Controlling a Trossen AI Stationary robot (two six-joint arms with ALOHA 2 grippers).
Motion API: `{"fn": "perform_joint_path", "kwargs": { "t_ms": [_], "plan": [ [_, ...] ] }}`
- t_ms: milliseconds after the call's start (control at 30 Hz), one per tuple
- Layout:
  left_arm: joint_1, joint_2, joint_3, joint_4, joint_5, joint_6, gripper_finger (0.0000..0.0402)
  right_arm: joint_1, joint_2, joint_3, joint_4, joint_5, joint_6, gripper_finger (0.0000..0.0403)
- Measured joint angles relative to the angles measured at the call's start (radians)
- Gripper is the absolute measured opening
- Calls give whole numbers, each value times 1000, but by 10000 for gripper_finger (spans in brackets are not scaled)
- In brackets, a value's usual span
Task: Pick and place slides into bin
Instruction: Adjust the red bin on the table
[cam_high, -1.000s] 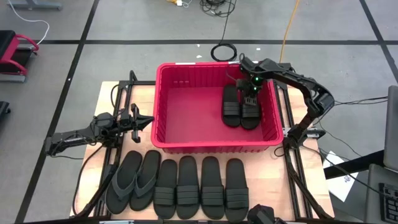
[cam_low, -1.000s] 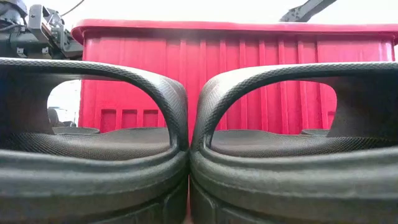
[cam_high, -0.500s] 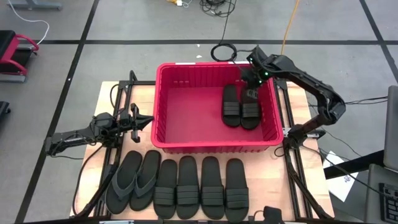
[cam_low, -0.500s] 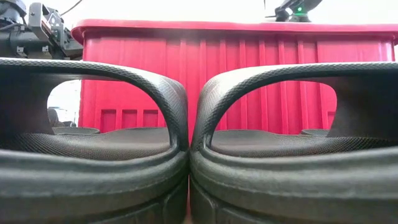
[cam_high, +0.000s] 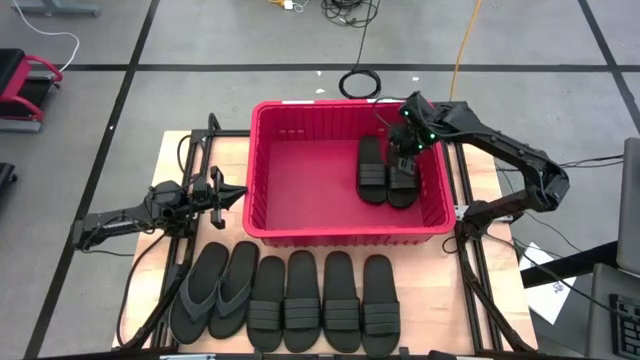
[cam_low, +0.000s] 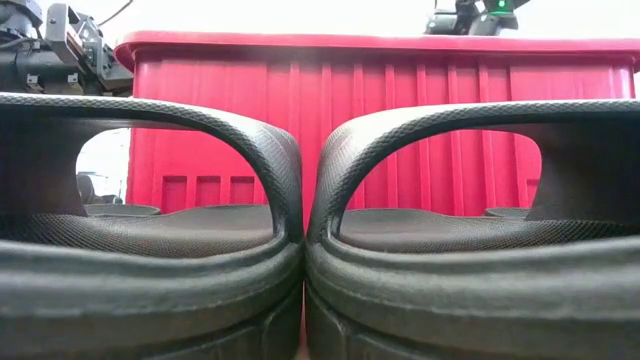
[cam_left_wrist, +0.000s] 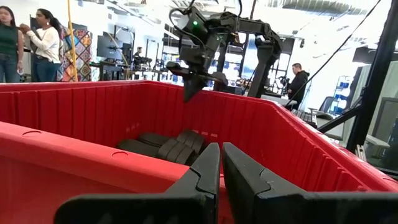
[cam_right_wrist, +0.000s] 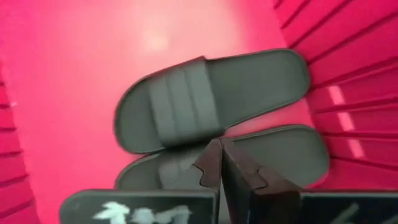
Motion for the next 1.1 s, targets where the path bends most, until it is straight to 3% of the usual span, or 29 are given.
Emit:
{"fn": "perform_joint_path", "kwargs": {
  "t_ms": [200, 400, 700, 1100],
  "plan": [
    [0, 0, 0, 0, 0, -4, 24, 21, 0, 0, -99, -110, -33, 0],
    [0, 0, 0, 0, 0, -22, 24, 95, -18, -1, -355, -107, -54, 0],
    [0, 0, 0, -3, 0, -19, 24, 176, -129, -1, -596, -111, -25, 0],
    [0, 0, 0, -9, 0, -5, 24, 375, -197, -27, -597, -191, 206, 0]
  ]
}}
